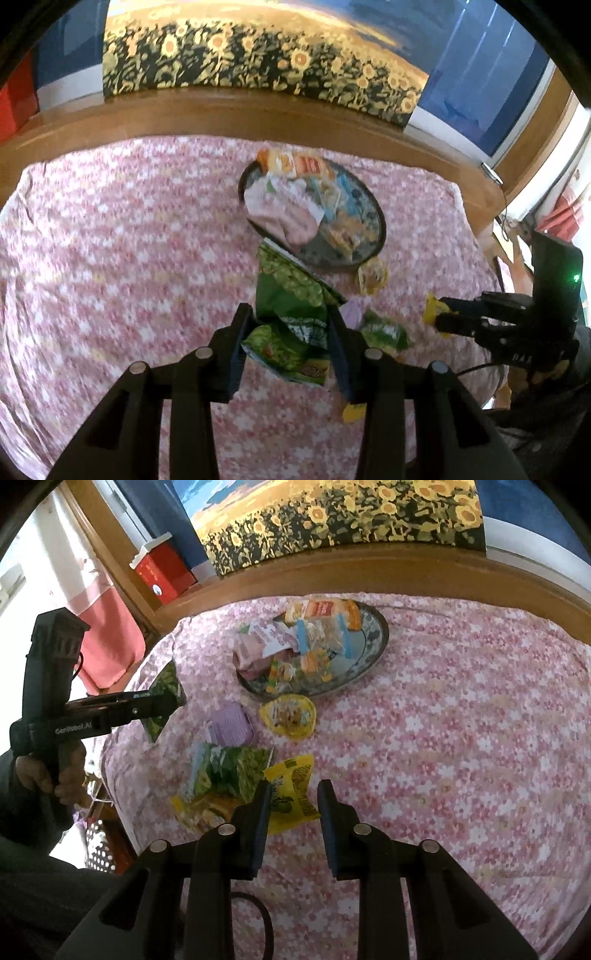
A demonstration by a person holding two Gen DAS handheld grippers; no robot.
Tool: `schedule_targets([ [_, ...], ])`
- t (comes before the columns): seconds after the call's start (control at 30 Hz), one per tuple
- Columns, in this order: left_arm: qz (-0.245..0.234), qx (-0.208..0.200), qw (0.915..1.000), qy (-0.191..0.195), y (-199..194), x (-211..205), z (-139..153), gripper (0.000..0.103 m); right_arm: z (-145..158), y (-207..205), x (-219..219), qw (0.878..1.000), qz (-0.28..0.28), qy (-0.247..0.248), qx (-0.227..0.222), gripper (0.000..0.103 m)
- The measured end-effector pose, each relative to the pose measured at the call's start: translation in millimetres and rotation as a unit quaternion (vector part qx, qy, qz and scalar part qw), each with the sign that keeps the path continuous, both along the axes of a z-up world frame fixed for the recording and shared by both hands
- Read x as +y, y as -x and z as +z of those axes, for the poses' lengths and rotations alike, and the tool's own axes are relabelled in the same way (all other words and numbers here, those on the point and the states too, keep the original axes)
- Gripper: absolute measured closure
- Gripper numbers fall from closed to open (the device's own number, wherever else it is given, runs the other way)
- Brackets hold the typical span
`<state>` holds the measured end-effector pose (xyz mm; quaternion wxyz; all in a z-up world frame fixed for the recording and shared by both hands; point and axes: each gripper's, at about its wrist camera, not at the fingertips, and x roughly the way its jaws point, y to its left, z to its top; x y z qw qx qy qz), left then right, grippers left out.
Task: Organize snacks
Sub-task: 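Carry the green bag with the left tool while the right tool carries the yellow packet to the plate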
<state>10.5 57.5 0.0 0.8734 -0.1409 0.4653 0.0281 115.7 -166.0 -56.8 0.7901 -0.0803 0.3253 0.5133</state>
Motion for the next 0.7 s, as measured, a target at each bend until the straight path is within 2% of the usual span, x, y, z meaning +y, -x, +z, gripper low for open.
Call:
schedule_targets([
  [0.27, -0.022, -0.014, 0.9996, -0.010, -23.8, -0.3, 11.7, 0.062, 9.8, -9.6, 2.8, 1.000, -0.009, -0.008, -0.001, 0.076],
  [0.6, -0.051, -0.031, 0.9973, -0.044, -77.0, 3.5, 25.1, 0.061, 27.5, -26.6, 15.4, 0.999, -0.024, -0.024, -0.010, 0.076],
  [0.7, -0.051, -0.035, 0.9972, -0.042, -90.1, 5.8, 27.3, 0.061, 33.7, -33.3, 19.2, 0.999, -0.029, -0.032, -0.012, 0.076],
])
